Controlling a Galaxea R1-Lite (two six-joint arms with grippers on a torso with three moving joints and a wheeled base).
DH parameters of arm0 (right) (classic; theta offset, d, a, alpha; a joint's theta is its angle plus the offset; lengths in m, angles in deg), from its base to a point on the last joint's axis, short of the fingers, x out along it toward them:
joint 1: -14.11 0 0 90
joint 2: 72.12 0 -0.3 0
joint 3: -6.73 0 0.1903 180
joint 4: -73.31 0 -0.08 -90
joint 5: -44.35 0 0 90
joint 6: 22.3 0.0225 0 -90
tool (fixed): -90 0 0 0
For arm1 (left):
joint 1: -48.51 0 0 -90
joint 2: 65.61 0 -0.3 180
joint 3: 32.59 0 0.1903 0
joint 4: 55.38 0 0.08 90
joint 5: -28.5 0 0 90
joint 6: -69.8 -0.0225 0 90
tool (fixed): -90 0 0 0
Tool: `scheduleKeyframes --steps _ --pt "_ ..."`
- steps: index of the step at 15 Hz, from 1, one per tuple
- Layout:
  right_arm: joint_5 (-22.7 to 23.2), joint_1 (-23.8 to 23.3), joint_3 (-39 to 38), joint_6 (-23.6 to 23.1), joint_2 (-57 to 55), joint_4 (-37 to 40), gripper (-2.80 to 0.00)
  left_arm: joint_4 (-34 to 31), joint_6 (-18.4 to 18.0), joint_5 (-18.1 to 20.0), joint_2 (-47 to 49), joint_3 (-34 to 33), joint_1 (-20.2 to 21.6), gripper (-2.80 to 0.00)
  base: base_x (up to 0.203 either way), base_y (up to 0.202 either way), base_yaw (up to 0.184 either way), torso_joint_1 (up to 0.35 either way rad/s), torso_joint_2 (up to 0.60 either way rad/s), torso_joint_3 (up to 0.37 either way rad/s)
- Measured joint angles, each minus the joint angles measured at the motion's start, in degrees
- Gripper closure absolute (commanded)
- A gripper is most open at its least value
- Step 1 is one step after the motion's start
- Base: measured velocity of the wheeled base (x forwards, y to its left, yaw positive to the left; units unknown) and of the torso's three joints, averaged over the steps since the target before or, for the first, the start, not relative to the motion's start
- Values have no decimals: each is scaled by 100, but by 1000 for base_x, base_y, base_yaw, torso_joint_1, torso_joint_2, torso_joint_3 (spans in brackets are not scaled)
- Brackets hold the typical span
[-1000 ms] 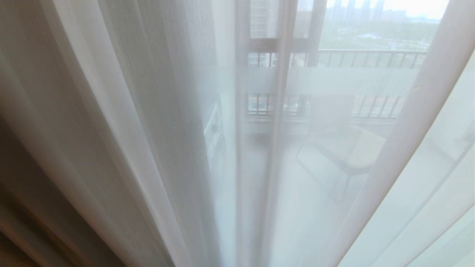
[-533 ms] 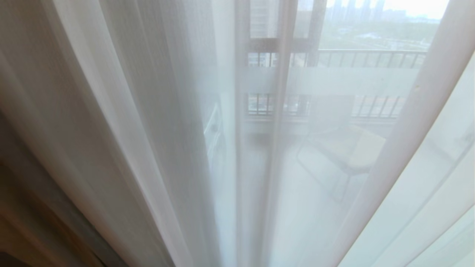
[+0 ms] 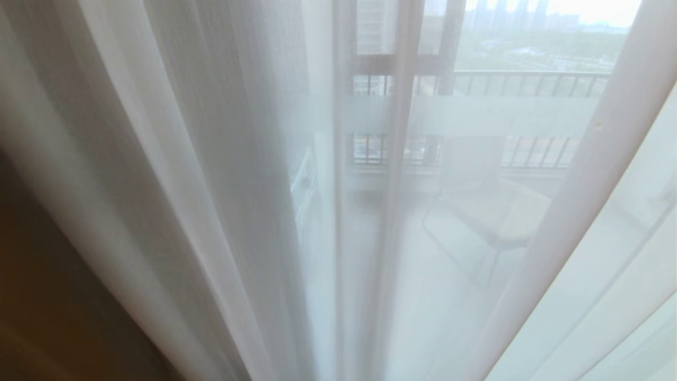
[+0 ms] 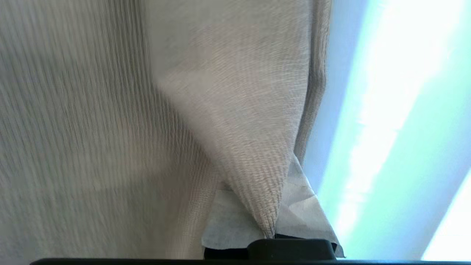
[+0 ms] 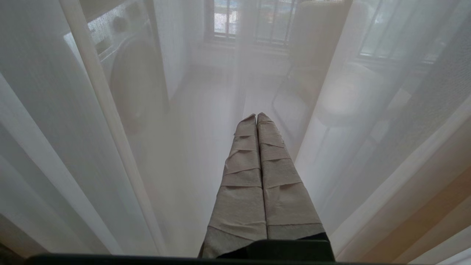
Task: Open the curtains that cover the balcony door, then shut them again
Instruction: Close the outer curtains on both sides
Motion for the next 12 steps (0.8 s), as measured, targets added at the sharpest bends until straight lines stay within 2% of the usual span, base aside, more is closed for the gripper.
scheduleKeyframes --steps 4,7,12 --pt "0 0 0 0 0 0 0 10 -20 -7 -336 -311 -1082 0 0 0 0 0 0 0" --pt "2 0 0 0 0 2 0 8 -24 -7 -443 -359 -1726 0 0 0 0 0 0 0" --pt "0 0 0 0 0 0 0 -5 -50 0 -499 -371 -2515 0 0 0 0 0 0 0"
